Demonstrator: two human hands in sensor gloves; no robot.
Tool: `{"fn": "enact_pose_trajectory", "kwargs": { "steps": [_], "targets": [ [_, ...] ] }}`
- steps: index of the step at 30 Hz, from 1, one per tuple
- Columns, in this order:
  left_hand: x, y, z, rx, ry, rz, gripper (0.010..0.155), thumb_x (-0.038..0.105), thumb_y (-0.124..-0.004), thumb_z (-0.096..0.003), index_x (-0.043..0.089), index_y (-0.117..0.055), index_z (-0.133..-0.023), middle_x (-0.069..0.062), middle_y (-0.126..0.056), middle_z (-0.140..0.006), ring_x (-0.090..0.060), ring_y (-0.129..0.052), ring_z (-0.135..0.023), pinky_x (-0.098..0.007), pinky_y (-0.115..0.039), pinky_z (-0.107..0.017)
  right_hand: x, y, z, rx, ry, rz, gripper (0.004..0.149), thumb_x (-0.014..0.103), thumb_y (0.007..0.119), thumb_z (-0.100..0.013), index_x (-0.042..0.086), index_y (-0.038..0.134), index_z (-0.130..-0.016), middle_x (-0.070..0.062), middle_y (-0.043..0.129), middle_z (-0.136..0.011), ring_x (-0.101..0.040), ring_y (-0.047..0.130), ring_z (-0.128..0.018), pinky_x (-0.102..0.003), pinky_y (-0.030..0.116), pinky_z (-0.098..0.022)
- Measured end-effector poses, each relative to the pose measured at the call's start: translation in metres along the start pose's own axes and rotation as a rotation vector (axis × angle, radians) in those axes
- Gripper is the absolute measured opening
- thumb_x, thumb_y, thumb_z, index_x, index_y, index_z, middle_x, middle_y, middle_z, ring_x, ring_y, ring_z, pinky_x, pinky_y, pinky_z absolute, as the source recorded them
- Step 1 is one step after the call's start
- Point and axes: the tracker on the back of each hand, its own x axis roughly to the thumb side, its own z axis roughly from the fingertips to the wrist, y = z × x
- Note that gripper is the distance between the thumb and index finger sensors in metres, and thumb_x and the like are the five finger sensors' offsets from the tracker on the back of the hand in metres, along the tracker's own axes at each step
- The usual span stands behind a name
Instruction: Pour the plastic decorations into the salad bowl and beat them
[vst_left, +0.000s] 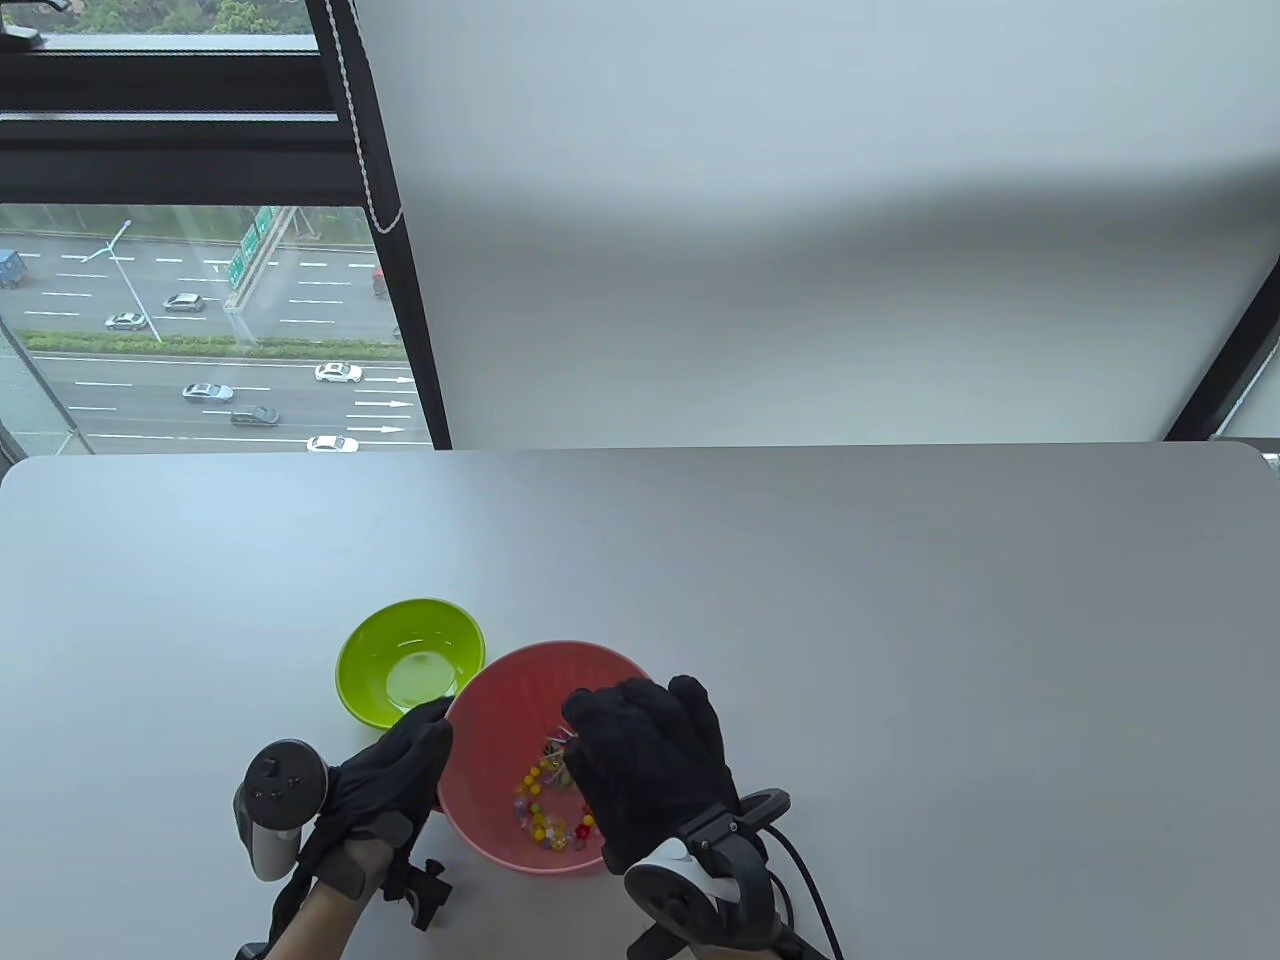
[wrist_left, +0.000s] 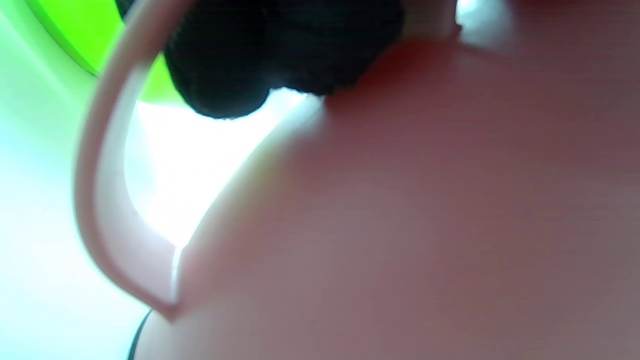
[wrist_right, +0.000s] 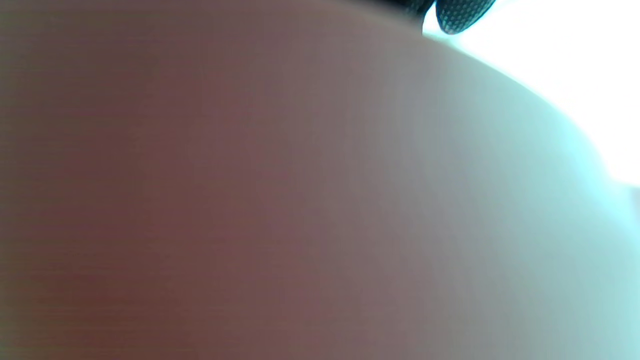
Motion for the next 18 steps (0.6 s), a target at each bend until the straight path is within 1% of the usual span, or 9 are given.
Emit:
{"fn": "enact_pose_trajectory", "kwargs": {
  "steps": [7, 12, 18],
  "targets": [
    [0.0000, -0.0001, 0.0001, 0.000, 0.000, 0.000, 0.071, 0.064, -0.058, -0.0557, 0.006, -0.074, -0.095, 0.000, -0.093, -0.043, -0.029, -0.096, -0.052, -0.056, -0.066, -0.066, -0.0006, 0.0005, 0.0001, 0.008, 0.006, -0.020, 0.051, 0.050, 0.069, -0.060, 0.040, 0.053, -0.107, 0.009, 0.081, -0.095, -0.024, 0.082, -0.087, -0.054, 0.051, -0.077],
    [-0.0001, 0.0000, 0.0001, 0.000, 0.000, 0.000, 0.071, 0.064, -0.058, -0.0558, 0.006, -0.074, -0.095, 0.000, -0.093, -0.043, -0.029, -0.096, -0.052, -0.056, -0.066, -0.066, -0.0016, -0.0016, 0.0002, -0.016, 0.005, -0.005, 0.049, 0.050, 0.064, -0.061, 0.040, 0.051, -0.108, 0.009, 0.080, -0.093, -0.023, 0.077, -0.089, -0.052, 0.041, -0.079],
    [-0.0002, 0.0000, 0.0001, 0.000, 0.000, 0.000, 0.071, 0.064, -0.058, -0.0557, 0.006, -0.074, -0.095, 0.000, -0.093, -0.043, -0.029, -0.096, -0.052, -0.056, -0.066, -0.066, -0.0048, -0.0044, -0.0001, -0.026, 0.023, -0.029, 0.050, 0.051, 0.062, -0.062, 0.038, 0.051, -0.109, 0.009, 0.082, -0.088, -0.024, 0.077, -0.087, -0.052, 0.039, -0.079]
  ]
}}
